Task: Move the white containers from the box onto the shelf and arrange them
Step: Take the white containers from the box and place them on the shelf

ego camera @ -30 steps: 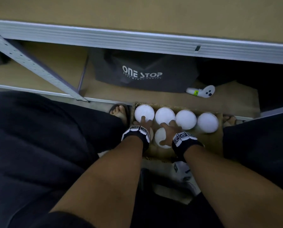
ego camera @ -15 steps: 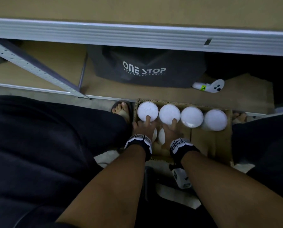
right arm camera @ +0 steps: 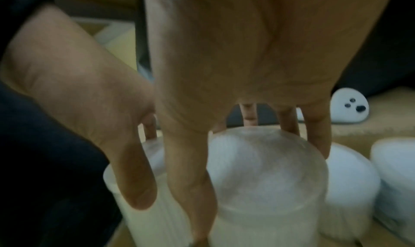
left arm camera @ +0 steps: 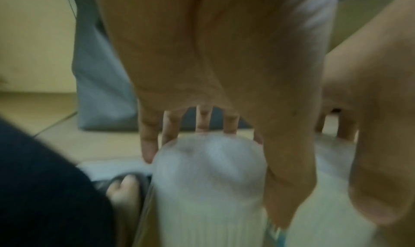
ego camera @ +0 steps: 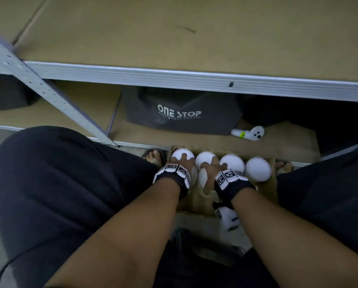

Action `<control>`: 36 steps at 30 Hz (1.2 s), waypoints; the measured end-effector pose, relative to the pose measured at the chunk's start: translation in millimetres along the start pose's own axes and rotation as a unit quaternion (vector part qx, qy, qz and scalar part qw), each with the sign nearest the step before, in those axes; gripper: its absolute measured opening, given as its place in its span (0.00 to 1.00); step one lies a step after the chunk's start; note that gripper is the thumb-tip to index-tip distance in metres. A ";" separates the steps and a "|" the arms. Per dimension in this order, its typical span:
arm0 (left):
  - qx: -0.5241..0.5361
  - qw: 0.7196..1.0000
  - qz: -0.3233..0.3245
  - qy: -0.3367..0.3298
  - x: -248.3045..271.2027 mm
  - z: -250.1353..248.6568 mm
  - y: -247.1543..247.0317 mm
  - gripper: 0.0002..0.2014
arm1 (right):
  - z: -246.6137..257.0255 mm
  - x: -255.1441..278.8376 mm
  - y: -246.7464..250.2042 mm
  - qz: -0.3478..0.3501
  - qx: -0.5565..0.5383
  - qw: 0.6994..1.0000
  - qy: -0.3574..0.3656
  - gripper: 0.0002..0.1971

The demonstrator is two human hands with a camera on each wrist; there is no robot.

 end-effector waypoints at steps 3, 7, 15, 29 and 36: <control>-0.010 0.998 -0.056 -0.020 17.1 -7.3 36.9 0.42 | 8.8 13.7 36.5 -0.027 -0.003 1.000 0.006 0.26; -0.018 0.993 -0.108 -0.040 55.6 -20.4 99.5 0.43 | 5.8 37.5 86.4 -0.080 -0.010 0.997 0.014 0.39; -0.001 0.983 -0.163 -0.082 131.9 -33.1 189.3 0.41 | 13.6 142.1 167.8 -0.189 -0.029 0.981 0.032 0.45; 0.031 0.935 -0.321 -0.145 245.0 -58.3 297.7 0.43 | 7.9 269.5 267.2 -0.379 -0.097 0.913 0.117 0.42; 0.104 0.904 -0.393 -0.135 238.3 -56.1 320.8 0.43 | -5.3 264.0 299.4 -0.459 -0.149 0.865 0.137 0.34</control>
Point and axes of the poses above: each hand's wrist, its own x-axis away from the middle knuckle, its own y-axis out of the back of the hand, z = x × y, the point moved 6 cm from there along -x, towards the middle knuckle, and after that the axes turned 5 degrees about -x, right-handed, at the moved point
